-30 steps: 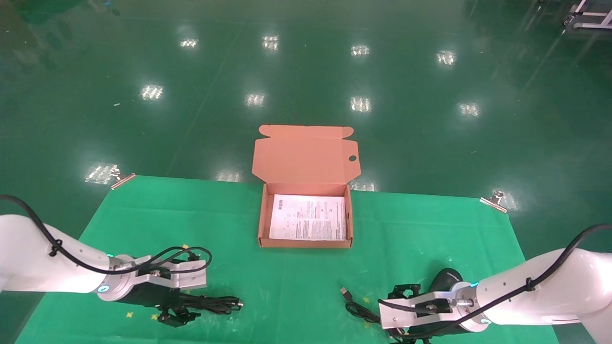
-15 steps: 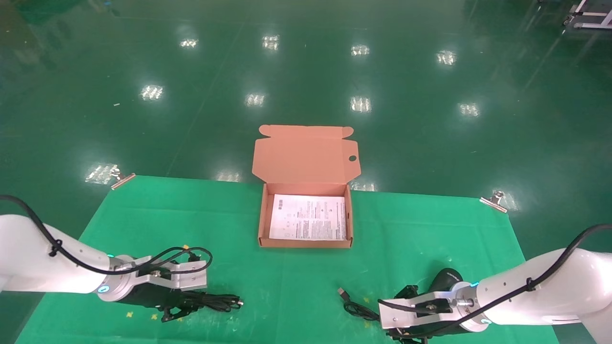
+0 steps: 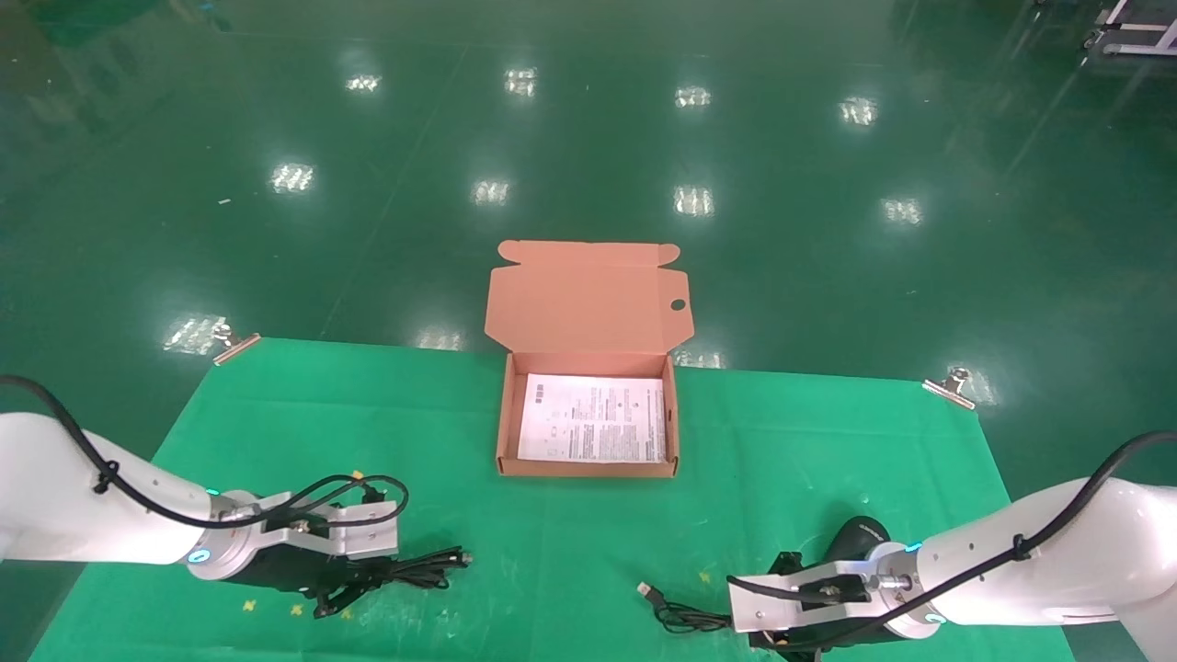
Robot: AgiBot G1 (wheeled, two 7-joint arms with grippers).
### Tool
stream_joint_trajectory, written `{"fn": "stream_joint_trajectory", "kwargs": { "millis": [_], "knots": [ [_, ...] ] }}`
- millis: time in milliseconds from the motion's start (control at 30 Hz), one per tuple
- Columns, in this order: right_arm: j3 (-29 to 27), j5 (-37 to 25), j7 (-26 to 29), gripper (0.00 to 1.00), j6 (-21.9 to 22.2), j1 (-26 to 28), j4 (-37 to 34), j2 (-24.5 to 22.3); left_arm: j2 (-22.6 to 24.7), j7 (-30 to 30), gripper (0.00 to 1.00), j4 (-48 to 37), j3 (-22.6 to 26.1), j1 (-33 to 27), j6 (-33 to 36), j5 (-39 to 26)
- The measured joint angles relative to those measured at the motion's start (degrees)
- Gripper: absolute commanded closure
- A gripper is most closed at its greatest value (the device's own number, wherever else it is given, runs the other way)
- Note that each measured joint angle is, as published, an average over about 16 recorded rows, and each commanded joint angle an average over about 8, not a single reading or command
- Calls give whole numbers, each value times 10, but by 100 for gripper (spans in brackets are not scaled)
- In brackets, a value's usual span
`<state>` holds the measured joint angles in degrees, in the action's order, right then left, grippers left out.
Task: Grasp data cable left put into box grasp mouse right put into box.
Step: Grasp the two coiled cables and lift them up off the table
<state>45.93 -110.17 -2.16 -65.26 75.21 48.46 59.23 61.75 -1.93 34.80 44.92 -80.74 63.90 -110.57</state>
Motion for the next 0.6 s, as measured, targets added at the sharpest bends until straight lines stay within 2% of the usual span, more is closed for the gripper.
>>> {"fn": "stream_joint_trajectory", "kwargs": {
  "millis": [200,433,600],
  "knots": [
    [-24,16,18,100,8,19,30,-31,-20,4,100,33,-8,-10,10,9],
    [-68,31,53,100,37,65,87,-73,-53,-1,100,114,-22,-39,16,12],
    [-93,37,68,100,63,112,114,-73,-65,-12,100,178,-32,-67,8,4]
  ]
}}
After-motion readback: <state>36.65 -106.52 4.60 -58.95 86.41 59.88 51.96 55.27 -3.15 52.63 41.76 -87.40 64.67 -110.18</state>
